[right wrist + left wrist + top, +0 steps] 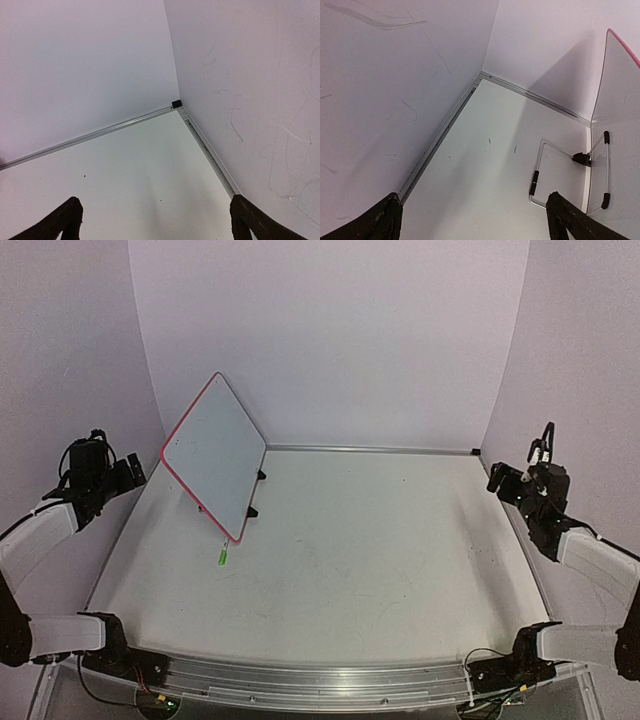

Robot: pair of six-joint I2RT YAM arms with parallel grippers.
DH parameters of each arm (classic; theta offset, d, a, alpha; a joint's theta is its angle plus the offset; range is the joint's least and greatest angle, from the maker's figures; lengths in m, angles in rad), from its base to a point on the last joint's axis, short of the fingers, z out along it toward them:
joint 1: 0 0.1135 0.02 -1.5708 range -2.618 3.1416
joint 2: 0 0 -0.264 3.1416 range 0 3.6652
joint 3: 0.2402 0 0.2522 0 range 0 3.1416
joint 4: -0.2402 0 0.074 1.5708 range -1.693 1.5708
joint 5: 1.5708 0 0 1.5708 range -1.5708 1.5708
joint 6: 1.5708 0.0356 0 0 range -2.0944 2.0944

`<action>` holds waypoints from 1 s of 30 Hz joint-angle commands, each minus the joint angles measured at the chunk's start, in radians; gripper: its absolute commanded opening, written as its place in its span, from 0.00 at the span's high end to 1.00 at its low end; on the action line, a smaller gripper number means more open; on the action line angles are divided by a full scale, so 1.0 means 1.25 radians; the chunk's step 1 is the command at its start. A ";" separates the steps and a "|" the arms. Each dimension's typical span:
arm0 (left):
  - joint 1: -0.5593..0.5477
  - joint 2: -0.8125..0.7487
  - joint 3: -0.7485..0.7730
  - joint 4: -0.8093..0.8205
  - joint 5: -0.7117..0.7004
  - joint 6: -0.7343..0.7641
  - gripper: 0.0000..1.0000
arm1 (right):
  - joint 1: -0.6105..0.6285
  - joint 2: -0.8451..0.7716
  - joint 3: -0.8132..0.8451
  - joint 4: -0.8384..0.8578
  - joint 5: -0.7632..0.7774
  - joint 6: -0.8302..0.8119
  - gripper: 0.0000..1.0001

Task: Write a sentence on the whiteboard
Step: Move the whiteboard to the center of the board.

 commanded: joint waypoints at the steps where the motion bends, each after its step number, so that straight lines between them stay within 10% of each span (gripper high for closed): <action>1: 0.001 -0.005 0.133 -0.168 0.000 -0.055 0.00 | -0.003 0.001 0.070 -0.062 -0.133 -0.018 0.02; 13: 0.003 0.181 0.498 -0.458 0.403 0.012 0.01 | 0.266 0.292 0.330 -0.152 -0.408 -0.151 0.04; 30: 0.005 0.231 0.492 -0.290 0.593 -0.033 0.01 | 0.563 0.953 0.928 -0.292 -0.546 -0.238 0.16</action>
